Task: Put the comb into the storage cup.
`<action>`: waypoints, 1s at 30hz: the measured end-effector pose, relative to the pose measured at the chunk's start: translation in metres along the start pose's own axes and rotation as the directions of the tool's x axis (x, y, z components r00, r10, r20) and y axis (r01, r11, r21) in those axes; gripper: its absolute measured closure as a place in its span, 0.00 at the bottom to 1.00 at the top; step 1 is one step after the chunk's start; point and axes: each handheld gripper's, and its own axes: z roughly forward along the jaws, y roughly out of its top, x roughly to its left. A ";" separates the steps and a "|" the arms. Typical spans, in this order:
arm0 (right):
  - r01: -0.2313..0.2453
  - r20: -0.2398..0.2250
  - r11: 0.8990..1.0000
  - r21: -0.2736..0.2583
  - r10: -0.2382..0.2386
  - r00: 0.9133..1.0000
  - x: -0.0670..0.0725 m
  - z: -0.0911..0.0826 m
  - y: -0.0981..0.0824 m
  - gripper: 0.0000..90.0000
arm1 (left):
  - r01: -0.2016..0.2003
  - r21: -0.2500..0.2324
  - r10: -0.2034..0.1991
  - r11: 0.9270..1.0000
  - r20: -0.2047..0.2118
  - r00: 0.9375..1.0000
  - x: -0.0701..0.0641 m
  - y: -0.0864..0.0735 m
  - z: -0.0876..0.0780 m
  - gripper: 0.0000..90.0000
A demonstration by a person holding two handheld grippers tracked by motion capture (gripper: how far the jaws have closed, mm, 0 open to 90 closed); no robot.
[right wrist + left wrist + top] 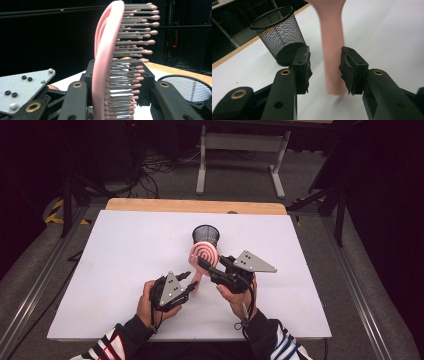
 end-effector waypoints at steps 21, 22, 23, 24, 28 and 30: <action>0.042 0.062 0.999 -0.007 -0.042 0.997 -0.016 -0.021 0.007 0.70 | -0.012 -0.053 0.015 0.999 0.063 0.998 0.041 -0.020 -0.038 0.31; 0.042 0.070 0.999 -0.012 -0.042 0.997 -0.017 -0.024 0.009 0.70 | 0.002 -0.059 0.002 0.998 0.066 0.998 0.046 -0.025 -0.043 0.29; 0.042 0.070 0.999 -0.012 -0.042 0.997 -0.017 -0.024 0.009 0.70 | 0.002 -0.059 0.002 0.998 0.066 0.998 0.046 -0.025 -0.043 0.27; 0.047 0.074 0.999 -0.015 -0.046 0.996 -0.018 -0.025 0.010 0.70 | 0.006 -0.052 -0.003 0.999 0.061 0.998 0.047 -0.027 -0.045 0.27; 0.048 0.094 0.998 -0.027 -0.045 0.994 -0.024 -0.032 0.014 0.70 | 0.027 -0.056 -0.022 0.998 0.080 0.997 0.053 -0.037 -0.054 0.18; 0.053 0.103 0.998 -0.035 -0.049 0.993 -0.026 -0.035 0.017 0.70 | 0.022 -0.054 -0.019 0.998 0.072 0.997 0.054 -0.040 -0.058 0.15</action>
